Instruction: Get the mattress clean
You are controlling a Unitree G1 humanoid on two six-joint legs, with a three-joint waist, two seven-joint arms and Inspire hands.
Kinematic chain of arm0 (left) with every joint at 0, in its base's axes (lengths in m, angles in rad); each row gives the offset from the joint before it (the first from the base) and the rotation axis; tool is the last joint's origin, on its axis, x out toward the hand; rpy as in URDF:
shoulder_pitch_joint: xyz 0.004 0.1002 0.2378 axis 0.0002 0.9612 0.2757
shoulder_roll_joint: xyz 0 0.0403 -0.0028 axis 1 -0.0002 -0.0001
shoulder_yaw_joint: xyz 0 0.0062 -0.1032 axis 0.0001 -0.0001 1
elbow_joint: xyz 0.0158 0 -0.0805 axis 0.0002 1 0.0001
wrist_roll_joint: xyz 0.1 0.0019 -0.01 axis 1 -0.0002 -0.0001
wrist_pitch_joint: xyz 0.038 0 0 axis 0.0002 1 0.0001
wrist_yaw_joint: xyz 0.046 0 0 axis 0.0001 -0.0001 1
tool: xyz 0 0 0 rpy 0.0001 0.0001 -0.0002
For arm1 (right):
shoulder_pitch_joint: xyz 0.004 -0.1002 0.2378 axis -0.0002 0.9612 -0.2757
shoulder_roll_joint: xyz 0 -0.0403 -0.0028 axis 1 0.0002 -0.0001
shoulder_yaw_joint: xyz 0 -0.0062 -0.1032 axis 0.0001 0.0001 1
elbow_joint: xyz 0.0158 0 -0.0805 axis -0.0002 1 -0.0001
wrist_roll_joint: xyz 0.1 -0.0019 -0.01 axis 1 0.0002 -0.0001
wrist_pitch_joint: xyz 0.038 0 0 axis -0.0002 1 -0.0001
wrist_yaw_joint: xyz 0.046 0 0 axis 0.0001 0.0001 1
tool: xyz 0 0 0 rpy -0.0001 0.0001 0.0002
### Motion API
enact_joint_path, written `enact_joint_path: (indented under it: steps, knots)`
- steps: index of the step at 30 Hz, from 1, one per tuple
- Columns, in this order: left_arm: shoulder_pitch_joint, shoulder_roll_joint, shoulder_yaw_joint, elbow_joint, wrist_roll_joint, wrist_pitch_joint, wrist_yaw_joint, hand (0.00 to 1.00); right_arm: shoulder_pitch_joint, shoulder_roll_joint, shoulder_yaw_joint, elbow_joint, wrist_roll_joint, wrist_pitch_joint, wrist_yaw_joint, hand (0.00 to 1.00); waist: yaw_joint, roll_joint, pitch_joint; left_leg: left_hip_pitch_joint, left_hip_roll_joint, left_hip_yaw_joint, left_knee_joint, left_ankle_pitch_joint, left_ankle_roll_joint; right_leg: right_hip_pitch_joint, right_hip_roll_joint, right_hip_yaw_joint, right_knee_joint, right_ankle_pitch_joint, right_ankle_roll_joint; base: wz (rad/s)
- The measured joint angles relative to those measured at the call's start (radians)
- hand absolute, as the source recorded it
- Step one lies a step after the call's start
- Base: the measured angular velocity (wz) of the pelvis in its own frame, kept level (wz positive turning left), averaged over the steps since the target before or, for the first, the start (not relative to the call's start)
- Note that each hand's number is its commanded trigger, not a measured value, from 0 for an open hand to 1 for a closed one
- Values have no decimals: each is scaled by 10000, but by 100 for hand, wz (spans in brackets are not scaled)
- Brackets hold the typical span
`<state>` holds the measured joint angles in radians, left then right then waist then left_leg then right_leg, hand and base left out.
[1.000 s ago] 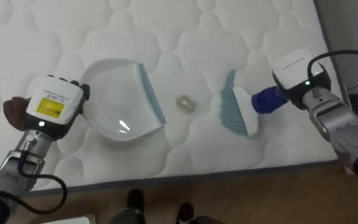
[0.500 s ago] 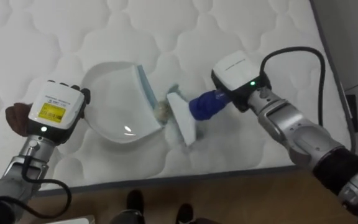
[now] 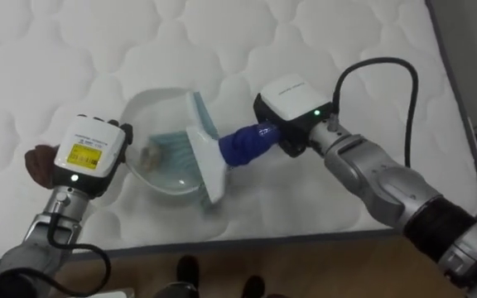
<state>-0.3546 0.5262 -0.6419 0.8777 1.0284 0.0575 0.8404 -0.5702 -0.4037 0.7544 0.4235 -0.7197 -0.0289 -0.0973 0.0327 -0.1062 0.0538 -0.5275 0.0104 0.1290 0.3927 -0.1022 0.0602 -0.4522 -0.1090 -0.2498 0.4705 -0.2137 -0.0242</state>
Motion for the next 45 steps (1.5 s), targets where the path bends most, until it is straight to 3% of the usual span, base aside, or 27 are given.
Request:
enact_joint_path:
  steps: [3, 6, 14, 19, 22, 27, 32, 40, 42, 45]
  knots:
    - [29, -134, -29, -4, -43, 0, -77, 100, 131, 169, 2, -30, 165, -172, 128, 100, -35, 100, 5, -1, -124, -1, -117, 91, 61, -109, -133, 25, 178, -54, 25, 6]
    - [63, -174, -106, -8, -68, -20, -79, 100, 209, 87, 1, -31, 165, -209, 145, 100, -56, 100, 4, -22, -230, -11, -147, 128, 105, -206, -254, 42, 336, -122, 60, 6]
    - [116, -255, -90, 24, -152, -44, -75, 100, 534, -19, -34, -30, 165, -265, 139, 100, -89, 103, 6, -35, -249, -10, -71, 117, 140, -178, -303, 12, 399, -162, 117, 2]
    - [131, -368, 126, 102, -181, -251, -43, 100, 899, -104, -396, -24, 131, -368, 127, 100, -100, 110, 14, 50, -233, -18, -27, 103, 153, -57, -295, 18, 388, -163, 119, 1]
    - [85, -435, 347, 263, -186, -451, 83, 100, 1005, -197, -408, -18, 130, -399, 14, 100, -130, 115, 29, 4, -230, -21, 75, 76, 168, -103, -300, 27, 475, -165, 120, 0]
    - [8, -552, 729, 601, -220, -946, 336, 100, 1171, -688, -421, -21, 61, -648, -281, 100, -156, 134, 62, -189, -211, -66, 353, -12, 205, -185, -266, 26, 472, -163, 116, 0]
    - [-3, -546, 961, 660, -212, -1240, 415, 100, 1245, -693, -484, -30, 18, -724, -378, 100, -181, 134, 63, -221, -220, -63, 402, -52, 238, -199, -277, 20, 561, -178, 147, 0]
    - [64, -536, 1314, 610, -113, -1934, 429, 100, 1622, -691, -1473, -8, -191, -913, -661, 100, 2, 218, 126, 99, -153, -117, 559, -262, 200, 262, -211, 39, 316, -187, 167, -2]
    - [343, -500, 1826, 314, 161, -2138, 472, 100, 1845, -695, -1921, -11, -300, -1037, -696, 100, 84, 286, 168, 102, -78, -108, 801, -450, 199, 334, -133, 97, 320, -205, 194, -12]
    - [828, -465, 2412, -255, 507, -2213, 481, 100, 2215, -695, -2631, -23, -319, -1113, -747, 100, 120, 326, 148, 134, -74, -148, 908, -548, 209, 447, -106, 119, 315, -238, 235, -2]
